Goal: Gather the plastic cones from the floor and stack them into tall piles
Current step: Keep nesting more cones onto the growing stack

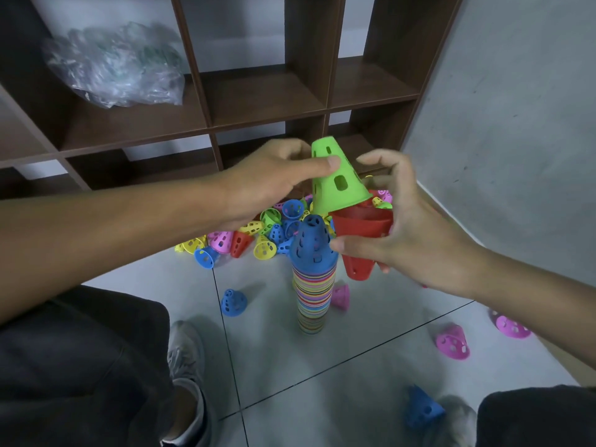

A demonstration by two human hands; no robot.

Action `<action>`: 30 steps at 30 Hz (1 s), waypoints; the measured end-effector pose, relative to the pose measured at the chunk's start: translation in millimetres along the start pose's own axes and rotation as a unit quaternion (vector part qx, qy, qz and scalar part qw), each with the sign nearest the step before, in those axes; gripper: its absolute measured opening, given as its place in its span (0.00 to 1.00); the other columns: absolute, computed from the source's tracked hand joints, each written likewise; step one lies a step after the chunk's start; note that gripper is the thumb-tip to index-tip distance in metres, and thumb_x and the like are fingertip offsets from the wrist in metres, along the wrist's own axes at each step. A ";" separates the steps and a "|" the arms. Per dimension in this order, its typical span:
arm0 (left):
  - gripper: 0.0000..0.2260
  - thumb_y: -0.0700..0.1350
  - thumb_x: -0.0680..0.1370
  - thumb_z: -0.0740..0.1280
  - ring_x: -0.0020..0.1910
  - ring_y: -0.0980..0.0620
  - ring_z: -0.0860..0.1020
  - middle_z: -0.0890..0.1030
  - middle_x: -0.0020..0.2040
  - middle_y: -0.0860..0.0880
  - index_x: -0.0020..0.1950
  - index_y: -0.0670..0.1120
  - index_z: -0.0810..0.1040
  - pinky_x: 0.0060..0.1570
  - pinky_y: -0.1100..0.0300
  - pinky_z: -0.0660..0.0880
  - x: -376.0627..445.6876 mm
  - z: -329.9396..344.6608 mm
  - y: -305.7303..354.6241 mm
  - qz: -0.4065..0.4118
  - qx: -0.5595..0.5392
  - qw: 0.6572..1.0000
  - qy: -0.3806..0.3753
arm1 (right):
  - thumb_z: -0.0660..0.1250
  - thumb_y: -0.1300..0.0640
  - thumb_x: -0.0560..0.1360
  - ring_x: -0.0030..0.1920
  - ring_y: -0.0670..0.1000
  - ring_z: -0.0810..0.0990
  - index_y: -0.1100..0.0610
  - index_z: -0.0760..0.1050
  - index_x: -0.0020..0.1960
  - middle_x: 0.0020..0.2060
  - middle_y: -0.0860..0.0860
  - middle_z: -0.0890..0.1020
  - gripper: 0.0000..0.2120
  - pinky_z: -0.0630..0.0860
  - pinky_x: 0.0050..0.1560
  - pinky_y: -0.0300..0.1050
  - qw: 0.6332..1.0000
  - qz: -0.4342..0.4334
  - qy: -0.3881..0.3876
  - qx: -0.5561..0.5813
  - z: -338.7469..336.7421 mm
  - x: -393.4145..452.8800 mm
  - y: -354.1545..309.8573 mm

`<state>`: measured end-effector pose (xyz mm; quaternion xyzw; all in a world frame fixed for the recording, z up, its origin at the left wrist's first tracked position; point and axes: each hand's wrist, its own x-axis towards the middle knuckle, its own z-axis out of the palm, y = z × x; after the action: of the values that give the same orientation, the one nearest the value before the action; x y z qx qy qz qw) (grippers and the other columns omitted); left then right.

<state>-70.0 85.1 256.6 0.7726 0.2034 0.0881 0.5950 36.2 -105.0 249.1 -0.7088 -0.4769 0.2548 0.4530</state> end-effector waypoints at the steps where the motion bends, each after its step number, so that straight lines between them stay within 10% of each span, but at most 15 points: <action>1: 0.14 0.53 0.79 0.70 0.57 0.53 0.83 0.86 0.55 0.52 0.60 0.47 0.80 0.67 0.47 0.75 0.2 -3.3 1.7 0.013 0.017 1.000 0.015 | 0.81 0.58 0.67 0.41 0.44 0.85 0.40 0.57 0.68 0.58 0.45 0.73 0.42 0.76 0.28 0.36 1.000 0.003 0.014 -0.003 -0.6 1.4 3.1; 6: 0.13 0.50 0.78 0.71 0.52 0.57 0.84 0.86 0.53 0.52 0.59 0.46 0.78 0.61 0.55 0.79 -5.2 -14.4 5.5 0.075 0.160 0.984 0.003 | 0.84 0.55 0.62 0.49 0.38 0.82 0.35 0.55 0.68 0.57 0.47 0.73 0.48 0.84 0.48 0.45 0.997 0.029 0.046 -0.052 -3.7 4.2 18.4; 30: 0.18 0.55 0.75 0.75 0.57 0.61 0.78 0.80 0.58 0.61 0.62 0.54 0.77 0.57 0.56 0.80 2.7 -13.6 -26.3 0.103 0.377 0.907 -0.160 | 0.82 0.42 0.53 0.54 0.47 0.84 0.36 0.61 0.71 0.64 0.43 0.75 0.51 0.83 0.52 0.42 0.996 0.084 0.028 -0.027 -10.2 9.0 30.7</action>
<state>-78.2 103.7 235.0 0.9595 0.0433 -0.0588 0.2719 61.7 -105.0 227.2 -0.7648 -0.4097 0.2595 0.4241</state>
